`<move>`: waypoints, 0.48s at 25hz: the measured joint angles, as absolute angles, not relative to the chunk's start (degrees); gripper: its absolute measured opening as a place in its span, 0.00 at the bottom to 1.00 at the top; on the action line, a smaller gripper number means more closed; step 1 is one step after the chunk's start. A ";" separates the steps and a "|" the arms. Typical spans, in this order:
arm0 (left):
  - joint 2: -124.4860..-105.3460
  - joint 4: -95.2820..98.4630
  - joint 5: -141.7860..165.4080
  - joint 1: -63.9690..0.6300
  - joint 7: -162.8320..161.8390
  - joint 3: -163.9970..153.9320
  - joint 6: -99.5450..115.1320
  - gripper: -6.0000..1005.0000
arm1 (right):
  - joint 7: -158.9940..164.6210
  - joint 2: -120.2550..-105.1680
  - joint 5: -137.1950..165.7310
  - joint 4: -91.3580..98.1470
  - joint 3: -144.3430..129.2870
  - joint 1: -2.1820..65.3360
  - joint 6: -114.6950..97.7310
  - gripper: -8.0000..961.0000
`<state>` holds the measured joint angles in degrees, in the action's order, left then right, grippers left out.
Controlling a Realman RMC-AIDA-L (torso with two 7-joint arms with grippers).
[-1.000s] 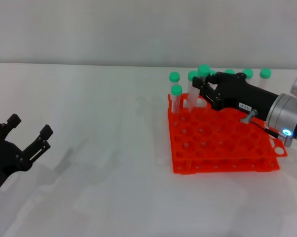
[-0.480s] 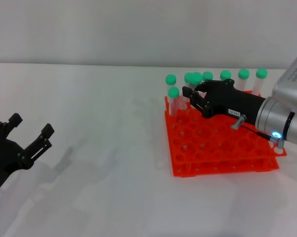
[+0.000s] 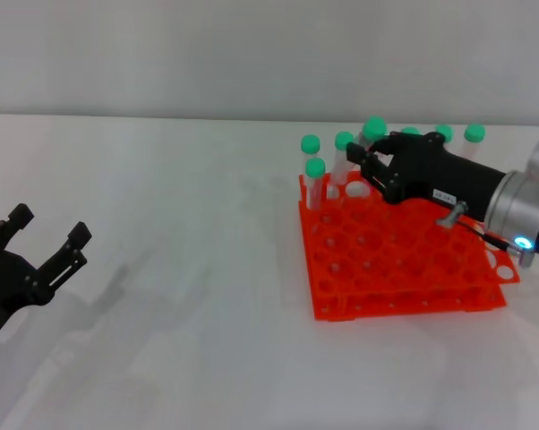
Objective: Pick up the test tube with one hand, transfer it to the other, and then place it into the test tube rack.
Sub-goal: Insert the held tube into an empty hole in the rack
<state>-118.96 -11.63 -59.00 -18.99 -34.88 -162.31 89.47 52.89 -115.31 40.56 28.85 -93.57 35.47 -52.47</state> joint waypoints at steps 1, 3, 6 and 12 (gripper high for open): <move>-118.96 -11.63 -59.00 -18.99 -34.88 -162.31 89.47 0.89 | 52.95 -115.28 40.61 29.27 -93.57 35.07 -52.47 0.25; -118.92 -11.78 -59.80 -18.85 -35.14 -162.32 89.47 0.89 | 53.63 -115.05 40.91 29.99 -93.55 34.30 -52.44 0.25; -118.89 -11.83 -60.35 -18.82 -35.55 -162.33 89.47 0.89 | 54.67 -114.77 41.15 30.06 -93.55 33.97 -52.46 0.25; -118.80 -12.00 -60.43 -19.04 -35.72 -162.34 89.47 0.89 | 54.88 -114.69 41.86 29.88 -93.84 33.83 -52.23 0.25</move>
